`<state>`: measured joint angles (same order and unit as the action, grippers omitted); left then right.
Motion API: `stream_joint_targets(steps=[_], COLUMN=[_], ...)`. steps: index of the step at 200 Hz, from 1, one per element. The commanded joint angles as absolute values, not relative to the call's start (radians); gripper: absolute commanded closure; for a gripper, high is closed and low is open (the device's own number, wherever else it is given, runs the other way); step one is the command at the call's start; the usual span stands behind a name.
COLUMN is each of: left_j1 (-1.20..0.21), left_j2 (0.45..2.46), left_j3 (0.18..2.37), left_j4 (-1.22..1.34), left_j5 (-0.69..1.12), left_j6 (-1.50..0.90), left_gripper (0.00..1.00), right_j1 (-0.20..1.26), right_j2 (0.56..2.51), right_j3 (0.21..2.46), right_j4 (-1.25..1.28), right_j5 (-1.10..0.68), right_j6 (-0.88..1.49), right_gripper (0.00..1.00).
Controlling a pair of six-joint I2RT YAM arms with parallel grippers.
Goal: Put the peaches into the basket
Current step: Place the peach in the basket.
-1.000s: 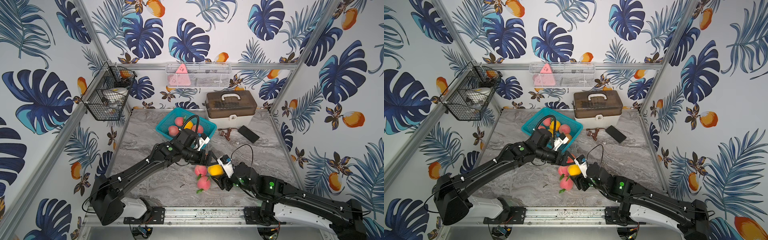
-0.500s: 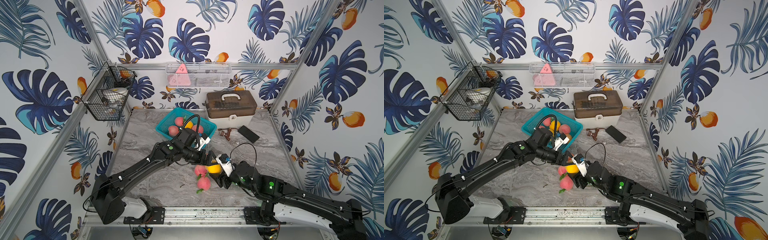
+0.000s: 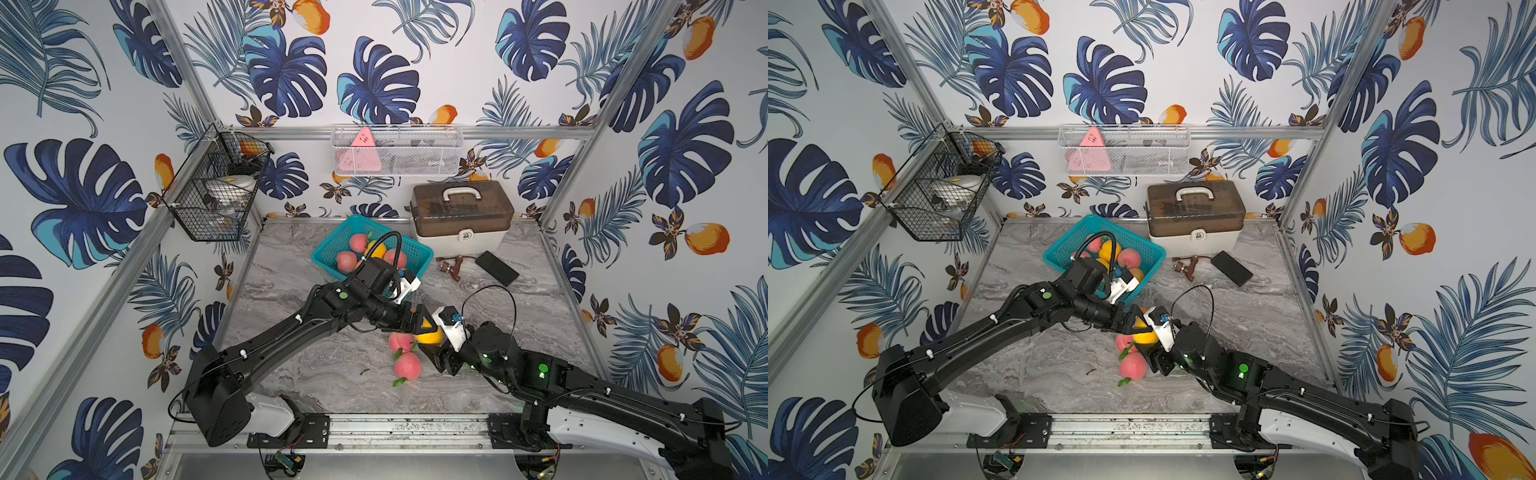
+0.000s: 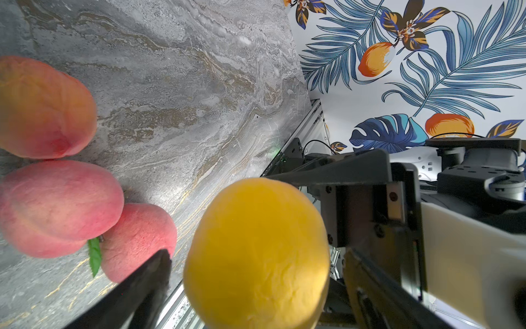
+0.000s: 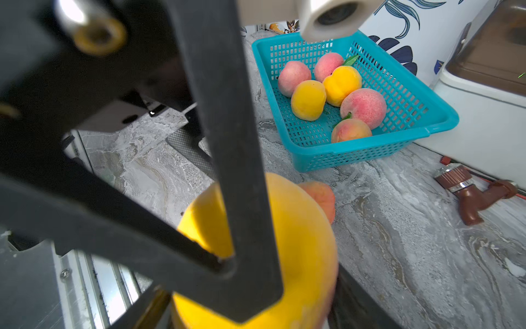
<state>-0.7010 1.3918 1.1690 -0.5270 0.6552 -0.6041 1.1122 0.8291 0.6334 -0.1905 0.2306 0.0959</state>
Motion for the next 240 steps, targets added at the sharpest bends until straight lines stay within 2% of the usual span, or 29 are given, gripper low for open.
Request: stream_joint_targets(steps=[1,59,81,123,141,156,184,240], left_j1=[-0.701,-0.701,-0.702,-0.702,-0.702,-0.701,-0.702,-0.689], left_j2=[1.397,1.398,1.396,1.397,1.402,1.406,1.418,1.448], left_j3=[1.158,1.15,1.146,1.154,1.162,1.166,1.173,1.248], left_j4=[-0.505,-0.484,-0.476,-0.48,-0.478,-0.477,-0.489,-0.587], left_j5=[0.68,0.69,0.692,0.667,0.66,0.653,0.624,0.475], left_j6=[-0.606,-0.622,-0.629,-0.633,-0.636,-0.637,-0.636,-0.586], left_gripper=[0.04,0.08,0.15,0.23,0.25,0.25,0.27,0.27], right_j1=[1.112,1.111,1.112,1.112,1.112,1.111,1.111,1.086], right_j2=[0.831,0.834,0.843,0.841,0.837,0.838,0.854,0.831], right_j3=[0.644,0.644,0.644,0.643,0.638,0.637,0.644,0.642], right_j4=[-0.145,-0.134,-0.129,-0.134,-0.138,-0.141,-0.139,-0.141], right_j5=[0.245,0.235,0.228,0.228,0.238,0.253,0.256,0.234], right_j6=[0.088,0.093,0.095,0.106,0.116,0.124,0.143,0.19], right_gripper=[0.27,0.26,0.26,0.25,0.2,0.11,0.0,0.0])
